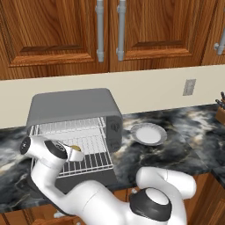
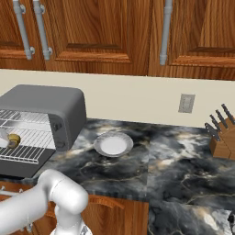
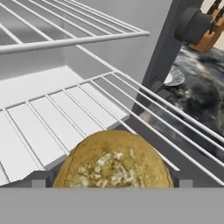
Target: Open the toaster oven door. Place the bread on the bottom rack in the toaster oven and place the chicken drumstick on the top rack.
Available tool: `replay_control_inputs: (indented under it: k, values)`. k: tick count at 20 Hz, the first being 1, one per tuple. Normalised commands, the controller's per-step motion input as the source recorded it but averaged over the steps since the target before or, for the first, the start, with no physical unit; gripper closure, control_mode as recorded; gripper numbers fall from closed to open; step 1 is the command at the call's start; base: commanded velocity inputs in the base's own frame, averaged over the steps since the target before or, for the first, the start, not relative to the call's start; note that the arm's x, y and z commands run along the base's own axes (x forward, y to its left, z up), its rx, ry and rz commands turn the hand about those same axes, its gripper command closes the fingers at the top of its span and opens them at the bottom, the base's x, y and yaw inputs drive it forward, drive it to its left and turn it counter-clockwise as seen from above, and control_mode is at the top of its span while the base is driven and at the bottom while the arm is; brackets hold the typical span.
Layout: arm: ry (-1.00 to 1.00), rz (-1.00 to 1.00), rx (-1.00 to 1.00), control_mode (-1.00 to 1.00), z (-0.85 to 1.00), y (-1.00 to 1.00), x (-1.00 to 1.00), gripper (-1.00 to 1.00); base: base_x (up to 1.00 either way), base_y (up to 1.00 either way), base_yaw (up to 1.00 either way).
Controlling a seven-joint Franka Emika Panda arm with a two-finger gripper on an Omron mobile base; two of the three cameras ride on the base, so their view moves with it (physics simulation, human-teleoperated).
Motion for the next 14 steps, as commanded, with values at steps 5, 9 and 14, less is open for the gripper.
replay_control_inputs:
  k: [5,9,14]
  values:
    - [0.0,0.06,0.0,-1.0,-0.94,0.48,-0.45,-1.0,0.0,0.0,0.0]
    - [0.0,0.05,0.0,-1.0,-0.94,0.49,-0.46,-1.0,0.0,0.0,0.0]
    - [0.0,0.05,0.0,-1.0,-0.94,0.49,-0.46,-1.0,0.0,0.0,0.0]
